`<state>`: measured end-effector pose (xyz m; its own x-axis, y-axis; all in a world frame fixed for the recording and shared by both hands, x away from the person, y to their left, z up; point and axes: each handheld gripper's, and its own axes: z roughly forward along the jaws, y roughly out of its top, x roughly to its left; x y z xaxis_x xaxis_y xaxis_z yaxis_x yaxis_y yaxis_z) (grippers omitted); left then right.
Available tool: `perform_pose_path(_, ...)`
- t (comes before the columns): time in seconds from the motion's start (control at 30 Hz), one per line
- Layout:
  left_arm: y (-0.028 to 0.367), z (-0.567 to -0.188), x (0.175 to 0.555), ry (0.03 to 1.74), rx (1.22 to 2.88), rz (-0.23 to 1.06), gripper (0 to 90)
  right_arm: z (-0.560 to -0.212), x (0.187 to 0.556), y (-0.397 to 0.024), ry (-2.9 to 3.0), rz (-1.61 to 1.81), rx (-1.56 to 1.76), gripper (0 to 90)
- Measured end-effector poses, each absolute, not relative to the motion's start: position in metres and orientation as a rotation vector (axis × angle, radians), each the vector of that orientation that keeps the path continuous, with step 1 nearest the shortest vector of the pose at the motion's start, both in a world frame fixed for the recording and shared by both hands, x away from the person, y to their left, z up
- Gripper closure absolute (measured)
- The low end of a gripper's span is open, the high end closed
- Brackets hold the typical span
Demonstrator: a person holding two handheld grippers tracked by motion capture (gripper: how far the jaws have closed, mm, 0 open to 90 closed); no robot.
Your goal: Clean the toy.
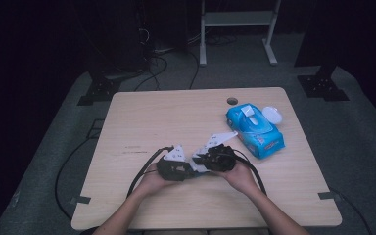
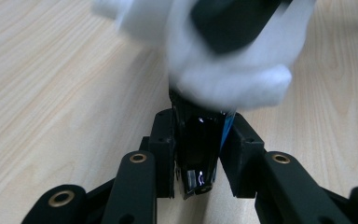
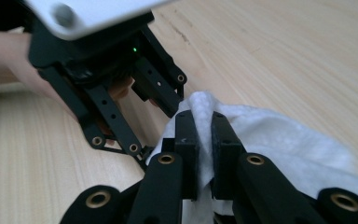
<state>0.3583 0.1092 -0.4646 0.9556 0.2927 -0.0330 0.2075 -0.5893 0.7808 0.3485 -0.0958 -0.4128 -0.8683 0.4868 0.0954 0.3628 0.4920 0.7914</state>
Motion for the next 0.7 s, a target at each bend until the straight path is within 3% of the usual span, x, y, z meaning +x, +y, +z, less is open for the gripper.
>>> perform_pose_path(0.37, 0.11, -0.465, 0.358, 0.34, 2.217, 0.131, 68.4, -0.417, 0.352, -0.113, 2.556, 1.247, 0.765, 83.4)
perform_pose_path(0.7, 0.111, -0.464, 0.358, 0.321, 2.224, 0.14, 68.7, -0.418, 0.348, -0.096, 2.581, 1.289, 0.731, 83.7)
